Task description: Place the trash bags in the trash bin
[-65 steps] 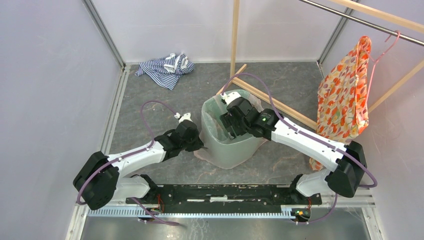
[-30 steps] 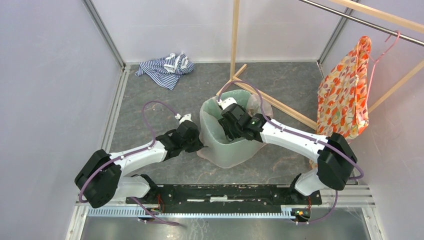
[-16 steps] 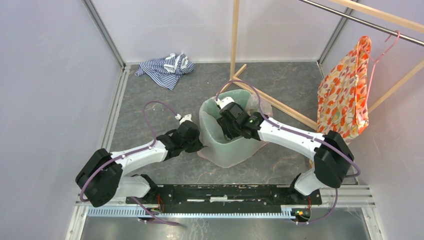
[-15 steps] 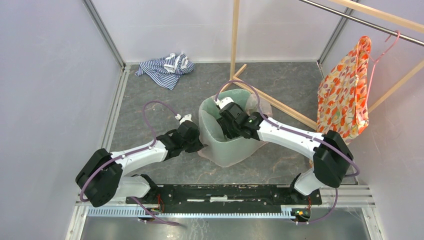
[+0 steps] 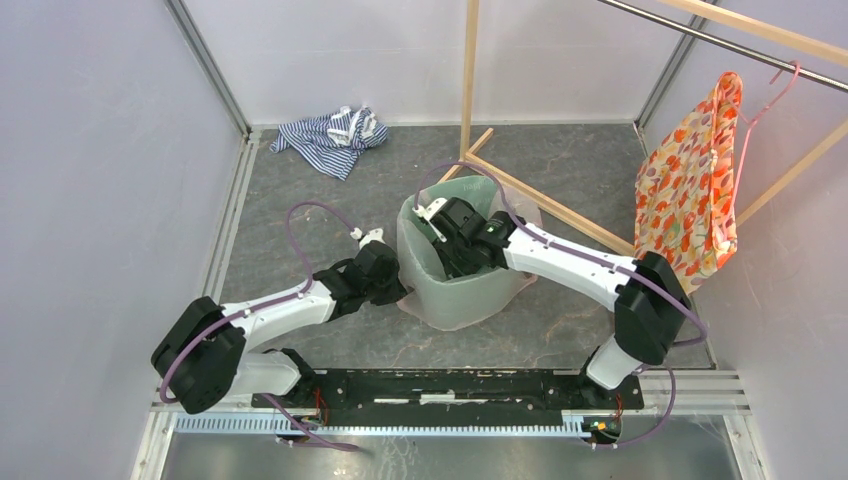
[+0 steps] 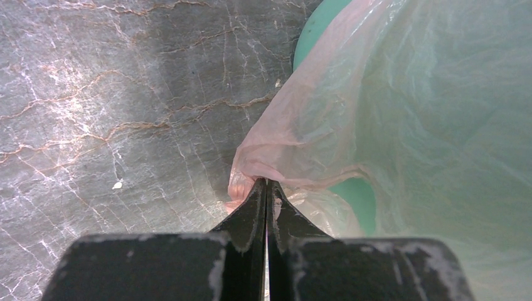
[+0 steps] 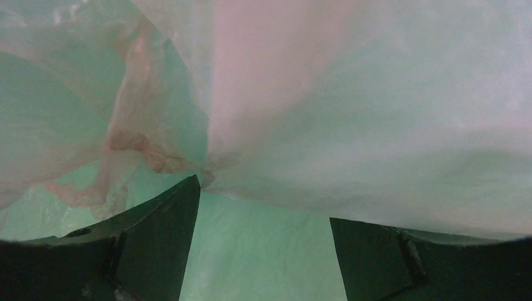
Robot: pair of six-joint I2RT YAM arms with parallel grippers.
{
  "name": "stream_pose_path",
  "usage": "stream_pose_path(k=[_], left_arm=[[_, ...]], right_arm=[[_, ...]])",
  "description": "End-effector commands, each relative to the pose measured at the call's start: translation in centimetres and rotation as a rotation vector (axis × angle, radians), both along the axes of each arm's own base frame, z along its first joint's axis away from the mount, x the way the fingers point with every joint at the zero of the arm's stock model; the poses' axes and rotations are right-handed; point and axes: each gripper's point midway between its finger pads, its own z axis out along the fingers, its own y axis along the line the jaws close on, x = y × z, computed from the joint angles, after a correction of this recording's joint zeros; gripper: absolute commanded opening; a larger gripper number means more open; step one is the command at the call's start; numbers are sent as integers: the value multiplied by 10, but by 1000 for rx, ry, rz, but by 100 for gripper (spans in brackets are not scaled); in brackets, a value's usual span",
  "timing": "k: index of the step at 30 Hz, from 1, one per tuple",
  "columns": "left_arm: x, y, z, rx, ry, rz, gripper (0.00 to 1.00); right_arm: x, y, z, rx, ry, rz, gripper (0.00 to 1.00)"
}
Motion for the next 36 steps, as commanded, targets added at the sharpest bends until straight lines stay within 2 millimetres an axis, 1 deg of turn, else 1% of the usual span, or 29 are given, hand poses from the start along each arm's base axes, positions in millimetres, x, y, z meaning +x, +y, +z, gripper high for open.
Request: stream_pose_path(k=[1, 4, 7, 15, 22, 27, 36], left_arm=[[12, -9, 14, -13, -56, -24, 2], [12, -9, 14, -9, -56, -25, 2], [12, -7, 15, -3, -59, -24, 2], [11, -4, 15, 4, -60, -18, 2], [13, -6, 16, -4, -64, -15, 2], [15, -8, 17, -6, -64, -16, 2], [16, -5, 19, 6, -71, -8, 2]], right_arm=[[7, 12, 7, -27, -9, 132, 79], [16, 12, 7, -44, -65, 176, 78], [19, 8, -2, -69, -89, 210, 78], [17, 0, -29, -88, -86, 226, 75], [20, 0, -37, -66, -91, 195, 76], [20, 7, -43, -38, -62, 147, 76], [24, 29, -44, 47, -10, 41, 76]])
